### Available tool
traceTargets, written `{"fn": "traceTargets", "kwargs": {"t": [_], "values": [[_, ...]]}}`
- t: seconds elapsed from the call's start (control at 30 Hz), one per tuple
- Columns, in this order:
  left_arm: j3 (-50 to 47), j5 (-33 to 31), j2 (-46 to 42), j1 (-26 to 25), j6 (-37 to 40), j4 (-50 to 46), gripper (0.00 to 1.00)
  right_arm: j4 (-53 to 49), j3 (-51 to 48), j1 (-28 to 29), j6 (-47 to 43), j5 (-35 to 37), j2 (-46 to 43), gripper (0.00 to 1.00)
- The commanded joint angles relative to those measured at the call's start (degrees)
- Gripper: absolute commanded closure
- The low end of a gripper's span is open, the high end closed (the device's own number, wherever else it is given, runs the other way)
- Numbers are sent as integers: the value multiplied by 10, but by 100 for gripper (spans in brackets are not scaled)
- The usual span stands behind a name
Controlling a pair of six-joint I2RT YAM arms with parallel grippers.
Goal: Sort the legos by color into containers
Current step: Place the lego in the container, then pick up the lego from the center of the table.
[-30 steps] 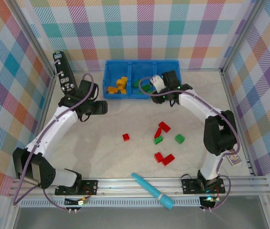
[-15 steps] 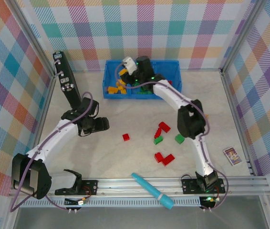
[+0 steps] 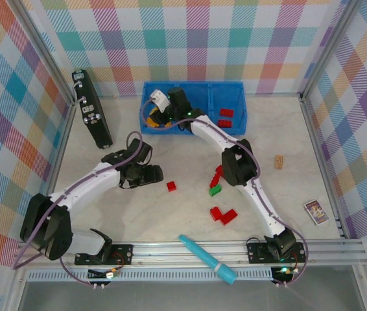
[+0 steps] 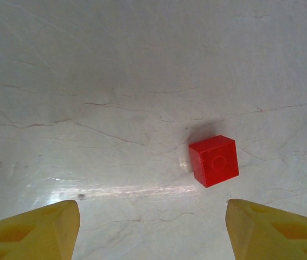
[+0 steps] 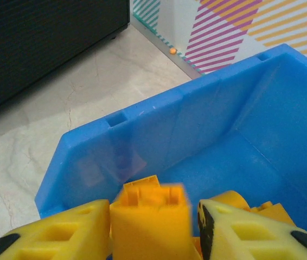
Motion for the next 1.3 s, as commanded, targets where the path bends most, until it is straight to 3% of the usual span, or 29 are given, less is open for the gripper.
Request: {"fn": "traceTargets", "kwargs": {"t": [0.0, 0.17, 0.33, 0.63, 0.8, 1.03, 1.27], "values": [[18, -1, 35, -24, -37, 18, 29, 14, 4, -2, -15, -1, -29, 46], [51, -11, 91, -64, -71, 21, 29, 11, -21, -10, -17, -25, -77, 31], [73, -5, 132, -87, -98, 36, 29, 35, -94, -23, -23, -23, -153, 30], [96, -11, 208, -114, -128, 13, 32, 59, -332, -95, -36, 41, -376, 30], [112, -13, 249, -127, -136, 5, 39, 42, -464, -139, -17, 92, -493, 29], [143, -24, 277, -131, -137, -12, 63, -35, -650, -172, 16, 146, -624, 29], [263, -35, 304, -131, -93, -73, 70, -71, -818, -179, 75, 151, -745, 29]]}}
